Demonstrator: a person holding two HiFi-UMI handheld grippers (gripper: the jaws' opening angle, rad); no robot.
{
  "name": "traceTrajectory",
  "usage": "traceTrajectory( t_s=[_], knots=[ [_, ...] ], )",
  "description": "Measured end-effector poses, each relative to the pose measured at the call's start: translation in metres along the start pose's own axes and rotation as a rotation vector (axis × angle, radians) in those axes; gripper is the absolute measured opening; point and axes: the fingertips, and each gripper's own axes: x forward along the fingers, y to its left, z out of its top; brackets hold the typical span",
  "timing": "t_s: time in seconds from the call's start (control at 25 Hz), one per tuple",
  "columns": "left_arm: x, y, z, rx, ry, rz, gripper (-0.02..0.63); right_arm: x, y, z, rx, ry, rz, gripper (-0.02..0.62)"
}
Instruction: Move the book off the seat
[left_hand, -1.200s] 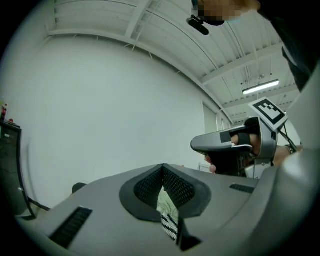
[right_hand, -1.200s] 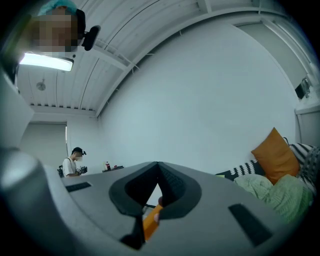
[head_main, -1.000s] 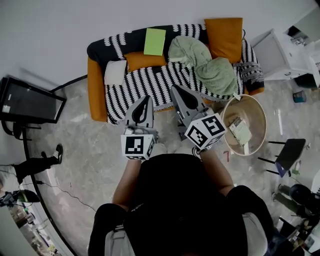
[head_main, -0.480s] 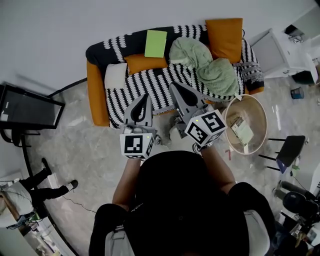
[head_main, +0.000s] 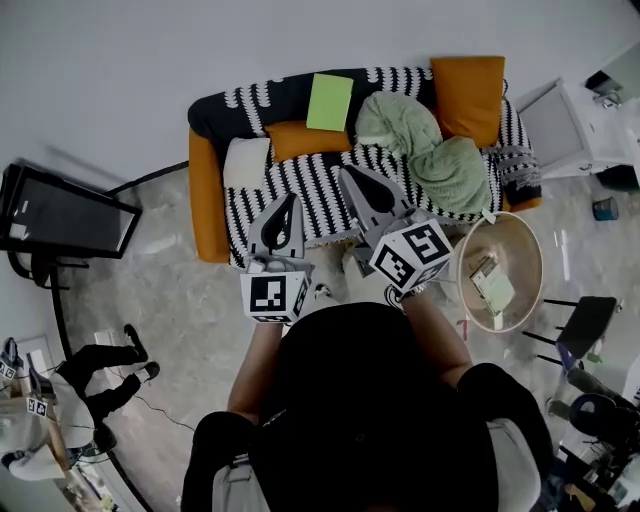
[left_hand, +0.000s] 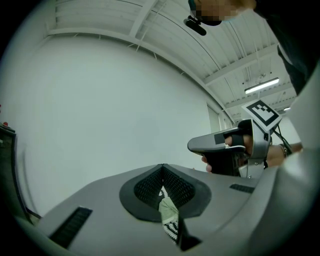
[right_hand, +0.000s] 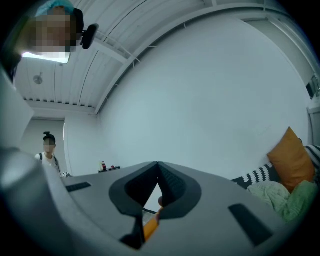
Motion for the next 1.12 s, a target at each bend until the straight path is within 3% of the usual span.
traceTrajectory(
  t_s=[0.52,1.12],
  knots=[
    [0.109,0.019,-0.018,-0.007,0.054,0.036,0.009,0.071,-0.101,0.007,0.068,0.033,0.011,0.014],
    [0.249,0.041,-0.032,-0.019,0.097,0.145,0.009,0.16,-0.235,0.022,0.119,0.108,0.066,0.014]
  ],
)
